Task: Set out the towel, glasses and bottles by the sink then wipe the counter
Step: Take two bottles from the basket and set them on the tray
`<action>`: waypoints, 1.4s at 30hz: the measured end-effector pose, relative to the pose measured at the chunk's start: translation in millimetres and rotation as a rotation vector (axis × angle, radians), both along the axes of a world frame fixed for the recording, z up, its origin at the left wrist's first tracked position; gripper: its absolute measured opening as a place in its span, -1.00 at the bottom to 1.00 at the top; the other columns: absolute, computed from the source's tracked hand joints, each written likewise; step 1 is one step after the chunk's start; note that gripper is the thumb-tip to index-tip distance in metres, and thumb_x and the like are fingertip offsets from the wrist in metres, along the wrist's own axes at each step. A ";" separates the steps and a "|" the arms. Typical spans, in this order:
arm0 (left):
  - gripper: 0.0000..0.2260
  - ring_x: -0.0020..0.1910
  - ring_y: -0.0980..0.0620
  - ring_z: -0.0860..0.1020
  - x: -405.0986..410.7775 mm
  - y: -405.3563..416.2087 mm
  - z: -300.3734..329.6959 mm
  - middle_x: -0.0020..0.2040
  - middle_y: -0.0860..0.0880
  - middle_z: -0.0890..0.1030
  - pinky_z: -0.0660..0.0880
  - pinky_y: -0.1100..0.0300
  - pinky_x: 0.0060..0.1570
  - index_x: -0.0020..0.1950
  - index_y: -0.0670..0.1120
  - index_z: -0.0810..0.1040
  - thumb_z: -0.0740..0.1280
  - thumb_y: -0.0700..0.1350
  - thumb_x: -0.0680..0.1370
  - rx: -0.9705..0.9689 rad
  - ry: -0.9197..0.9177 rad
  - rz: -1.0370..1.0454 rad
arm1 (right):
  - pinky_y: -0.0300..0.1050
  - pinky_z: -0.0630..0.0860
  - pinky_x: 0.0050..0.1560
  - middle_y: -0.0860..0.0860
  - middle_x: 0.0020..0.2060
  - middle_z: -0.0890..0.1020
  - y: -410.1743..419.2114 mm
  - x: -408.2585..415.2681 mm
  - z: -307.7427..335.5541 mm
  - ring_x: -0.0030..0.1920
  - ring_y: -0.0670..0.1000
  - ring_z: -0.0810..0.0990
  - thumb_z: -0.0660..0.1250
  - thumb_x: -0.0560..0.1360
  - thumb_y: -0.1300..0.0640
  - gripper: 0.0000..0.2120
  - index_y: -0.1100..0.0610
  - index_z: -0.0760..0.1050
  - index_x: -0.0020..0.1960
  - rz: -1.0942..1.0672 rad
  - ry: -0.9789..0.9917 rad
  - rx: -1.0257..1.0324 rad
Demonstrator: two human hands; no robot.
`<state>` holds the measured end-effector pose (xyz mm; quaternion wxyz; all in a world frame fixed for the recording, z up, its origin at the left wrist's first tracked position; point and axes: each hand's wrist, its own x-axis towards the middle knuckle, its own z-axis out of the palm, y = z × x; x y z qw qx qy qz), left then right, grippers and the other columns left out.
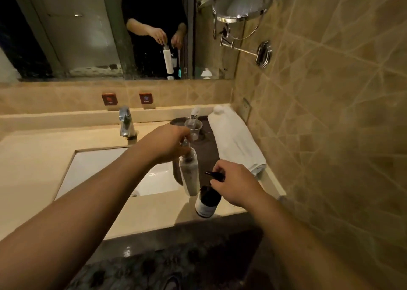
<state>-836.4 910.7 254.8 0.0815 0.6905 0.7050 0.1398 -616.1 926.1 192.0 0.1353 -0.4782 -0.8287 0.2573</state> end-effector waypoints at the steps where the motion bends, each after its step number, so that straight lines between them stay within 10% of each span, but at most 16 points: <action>1: -0.79 -0.12 0.10 0.51 -8.3 16.8 -2.6 -0.02 0.08 0.56 0.32 0.31 -0.33 0.15 0.06 0.59 0.44 -0.04 0.53 -0.004 -0.018 -0.006 | -0.14 0.61 -0.11 -0.14 -0.16 0.56 11.2 -7.8 -0.7 -0.15 -0.08 0.59 0.43 0.49 0.00 -0.83 -0.17 0.45 -0.02 -0.016 -0.012 0.001; 17: -0.76 -0.08 0.04 0.59 -88.7 208.1 -48.4 -0.03 0.06 0.66 0.62 0.03 -0.07 0.10 0.06 0.63 0.50 0.05 0.46 -0.063 0.008 -0.176 | -0.35 0.31 -0.32 -0.21 -0.29 0.48 143.6 -93.3 -21.5 -0.29 -0.17 0.49 0.46 0.51 -0.01 -0.82 -0.15 0.45 -0.03 -0.142 -0.070 -0.070; 42: -0.66 -0.07 0.01 0.61 -71.8 219.1 -65.1 0.01 -0.03 0.68 0.55 0.10 -0.14 0.17 -0.03 0.62 0.41 0.15 0.52 0.007 -0.118 0.000 | -0.05 0.58 0.14 -0.13 -0.06 0.55 169.5 -111.1 -50.6 -0.07 -0.08 0.57 0.40 0.56 0.00 -0.62 -0.06 0.40 0.34 -0.008 -0.057 -0.170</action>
